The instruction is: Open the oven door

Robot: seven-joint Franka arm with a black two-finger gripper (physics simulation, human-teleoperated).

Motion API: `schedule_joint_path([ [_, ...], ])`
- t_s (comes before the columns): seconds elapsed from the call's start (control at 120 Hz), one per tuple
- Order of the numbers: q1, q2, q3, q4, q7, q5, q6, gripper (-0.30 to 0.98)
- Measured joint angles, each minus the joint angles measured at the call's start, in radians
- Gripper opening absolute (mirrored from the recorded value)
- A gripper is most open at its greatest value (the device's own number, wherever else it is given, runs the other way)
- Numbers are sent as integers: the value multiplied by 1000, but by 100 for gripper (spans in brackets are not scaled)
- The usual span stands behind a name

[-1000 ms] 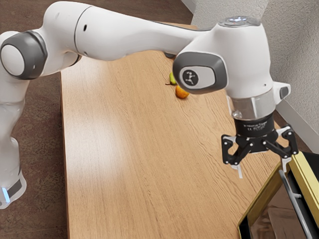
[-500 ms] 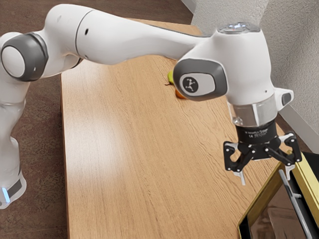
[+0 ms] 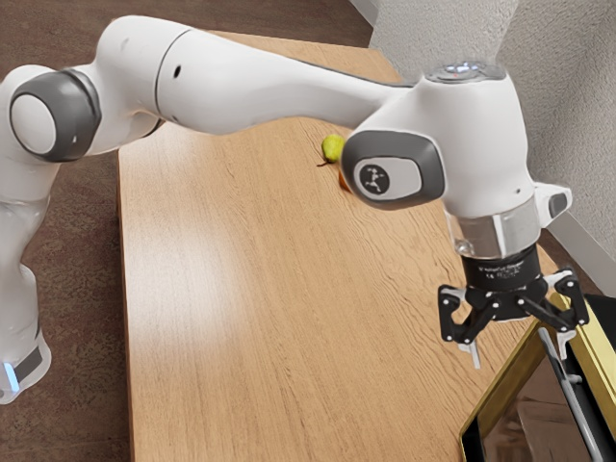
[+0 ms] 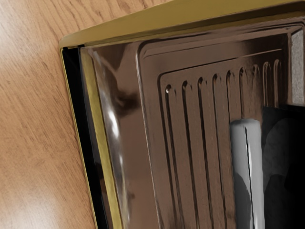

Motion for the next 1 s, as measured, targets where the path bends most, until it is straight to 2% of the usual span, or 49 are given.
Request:
schedule_joint_path([
  [0.667, 19, 37, 9, -11, 7, -14, 18, 68],
  [1.0, -20, 11, 90, -46, 12, -69, 14, 69],
])
